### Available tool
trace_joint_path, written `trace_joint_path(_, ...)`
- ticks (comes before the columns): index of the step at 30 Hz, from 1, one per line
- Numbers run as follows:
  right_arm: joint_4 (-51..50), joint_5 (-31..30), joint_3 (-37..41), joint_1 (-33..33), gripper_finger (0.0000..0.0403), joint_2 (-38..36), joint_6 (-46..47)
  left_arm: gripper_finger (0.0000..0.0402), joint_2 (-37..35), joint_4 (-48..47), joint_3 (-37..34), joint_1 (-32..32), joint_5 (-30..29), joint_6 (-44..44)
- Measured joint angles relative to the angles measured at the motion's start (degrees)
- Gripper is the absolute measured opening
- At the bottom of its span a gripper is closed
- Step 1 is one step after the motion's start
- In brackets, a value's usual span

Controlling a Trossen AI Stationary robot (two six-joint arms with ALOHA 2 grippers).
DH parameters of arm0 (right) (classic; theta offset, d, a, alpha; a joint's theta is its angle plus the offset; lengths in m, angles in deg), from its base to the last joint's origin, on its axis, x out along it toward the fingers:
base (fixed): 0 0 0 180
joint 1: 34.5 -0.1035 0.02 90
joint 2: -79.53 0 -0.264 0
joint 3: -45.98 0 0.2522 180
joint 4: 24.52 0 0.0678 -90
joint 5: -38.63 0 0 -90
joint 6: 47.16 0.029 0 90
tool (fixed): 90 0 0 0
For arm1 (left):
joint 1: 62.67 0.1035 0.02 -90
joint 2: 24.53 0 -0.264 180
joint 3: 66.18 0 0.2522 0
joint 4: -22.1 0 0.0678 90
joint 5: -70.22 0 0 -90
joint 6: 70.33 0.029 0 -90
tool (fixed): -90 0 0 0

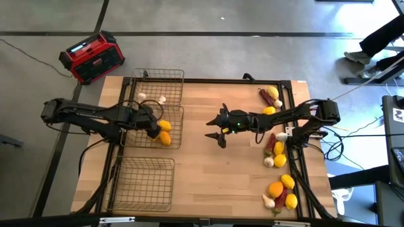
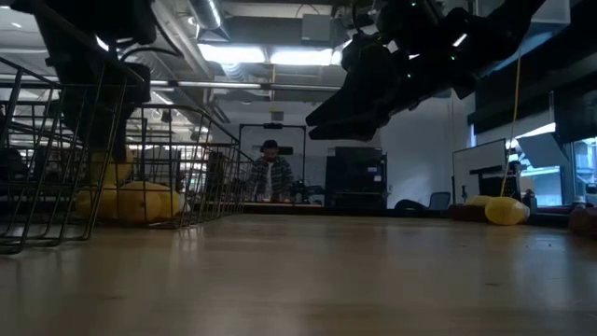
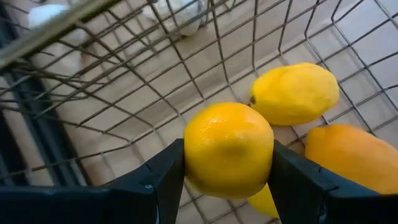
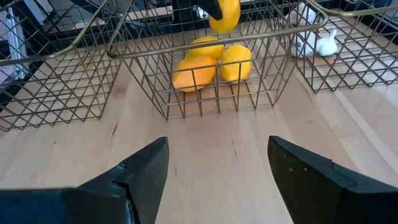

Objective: Sort produce into baskets
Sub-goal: Put the lemon in the middle wire basket

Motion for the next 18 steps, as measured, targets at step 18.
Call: trace_joint_path(18,0.1,0.0,0.0,0.0,0.0269,0.0,1.2,0.0193,0.0,13.7,-7.7,2.6,-0.5,0.2)
